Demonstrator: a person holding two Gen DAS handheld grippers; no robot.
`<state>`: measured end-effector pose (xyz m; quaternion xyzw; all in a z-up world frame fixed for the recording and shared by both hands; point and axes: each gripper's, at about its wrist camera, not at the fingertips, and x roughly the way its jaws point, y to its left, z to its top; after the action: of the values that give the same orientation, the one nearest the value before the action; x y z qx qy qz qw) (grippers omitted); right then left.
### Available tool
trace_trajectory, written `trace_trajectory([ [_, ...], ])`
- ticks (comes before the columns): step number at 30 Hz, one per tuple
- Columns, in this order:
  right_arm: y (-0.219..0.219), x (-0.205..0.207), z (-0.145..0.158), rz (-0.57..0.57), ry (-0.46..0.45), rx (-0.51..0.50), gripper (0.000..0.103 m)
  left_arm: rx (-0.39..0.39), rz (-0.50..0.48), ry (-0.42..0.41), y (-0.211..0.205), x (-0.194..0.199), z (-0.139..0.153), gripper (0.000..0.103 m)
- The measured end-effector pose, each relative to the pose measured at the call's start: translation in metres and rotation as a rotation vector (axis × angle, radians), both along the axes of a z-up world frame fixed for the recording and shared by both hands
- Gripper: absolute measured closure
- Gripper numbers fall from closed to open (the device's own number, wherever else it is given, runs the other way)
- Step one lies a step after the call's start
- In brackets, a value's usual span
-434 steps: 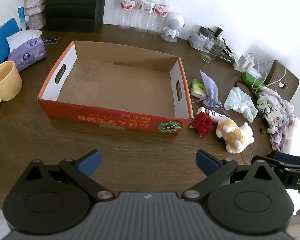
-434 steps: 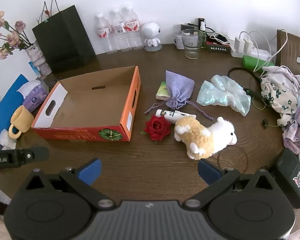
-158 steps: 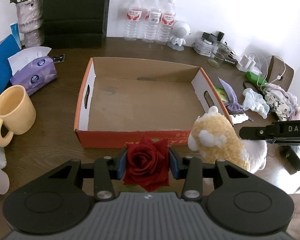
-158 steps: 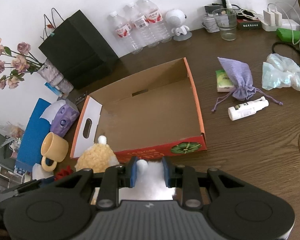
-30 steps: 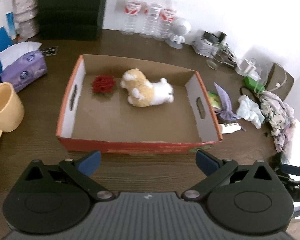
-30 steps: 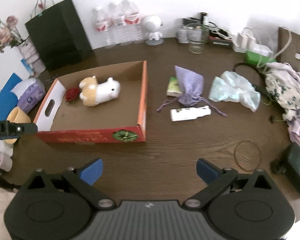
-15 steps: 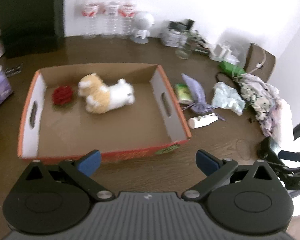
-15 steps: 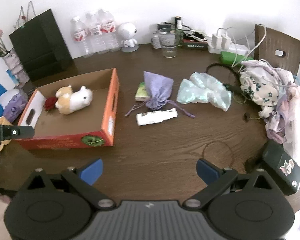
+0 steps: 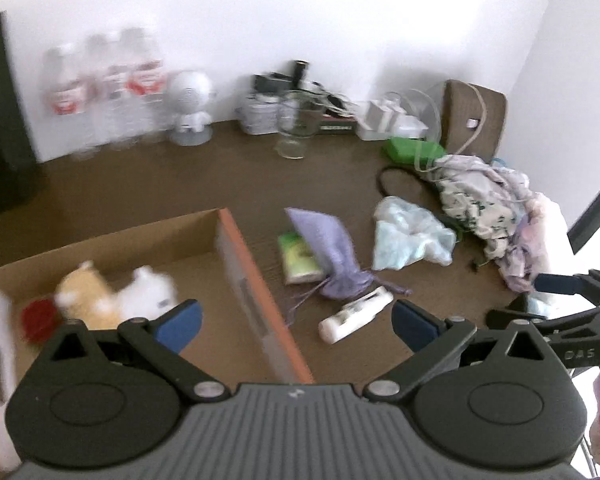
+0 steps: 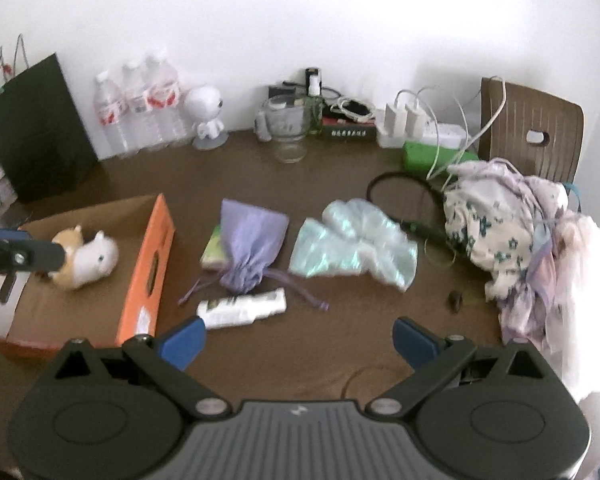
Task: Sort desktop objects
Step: 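Withdraw both tools and move toward the lavender pouch and plastic bag, then grasp the lavender pouch with the left tool while the right tool grasps the plastic bag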
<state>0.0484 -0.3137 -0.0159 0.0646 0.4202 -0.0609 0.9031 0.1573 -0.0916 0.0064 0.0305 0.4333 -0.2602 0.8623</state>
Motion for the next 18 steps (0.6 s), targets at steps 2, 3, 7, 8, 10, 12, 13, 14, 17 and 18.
trace_trajectory([
  [2, -0.008, 0.011, -0.004, -0.005, -0.009, -0.003, 0.003, -0.007, -0.011, 0.031, -0.015, 0.012, -0.006, 0.0],
  [3, -0.012, 0.017, -0.007, -0.008, -0.012, -0.001, 0.003, 0.002, -0.019, 0.022, -0.022, 0.018, -0.009, 0.0],
  [7, -0.028, 0.037, -0.018, -0.016, -0.01, 0.038, 0.003, 0.039, -0.04, -0.011, -0.052, 0.042, -0.021, 0.0],
  [8, -0.032, 0.043, -0.021, -0.02, -0.009, 0.046, 0.003, 0.036, -0.042, -0.012, -0.058, 0.049, -0.024, 0.0],
  [10, -0.04, 0.052, -0.027, -0.031, -0.004, 0.05, 0.003, 0.033, -0.029, 0.009, -0.067, 0.064, -0.032, 0.0],
  [12, -0.047, 0.061, -0.035, -0.037, 0.003, 0.042, 0.003, 0.03, -0.03, 0.021, -0.076, 0.075, -0.039, 0.0],
  [13, -0.05, 0.066, -0.039, -0.04, 0.008, 0.035, 0.003, 0.031, -0.031, 0.019, -0.079, 0.078, -0.041, 0.0],
  [14, -0.054, 0.071, -0.043, -0.043, 0.015, 0.031, 0.003, 0.042, -0.033, 0.015, -0.083, 0.081, -0.044, 0.0],
  [17, -0.063, 0.084, -0.055, -0.046, 0.029, 0.031, 0.003, 0.066, -0.04, 0.008, -0.094, 0.09, -0.053, 0.0],
  [18, -0.065, 0.088, -0.059, -0.045, 0.032, 0.025, 0.003, 0.068, -0.045, 0.009, -0.098, 0.093, -0.056, 0.0],
])
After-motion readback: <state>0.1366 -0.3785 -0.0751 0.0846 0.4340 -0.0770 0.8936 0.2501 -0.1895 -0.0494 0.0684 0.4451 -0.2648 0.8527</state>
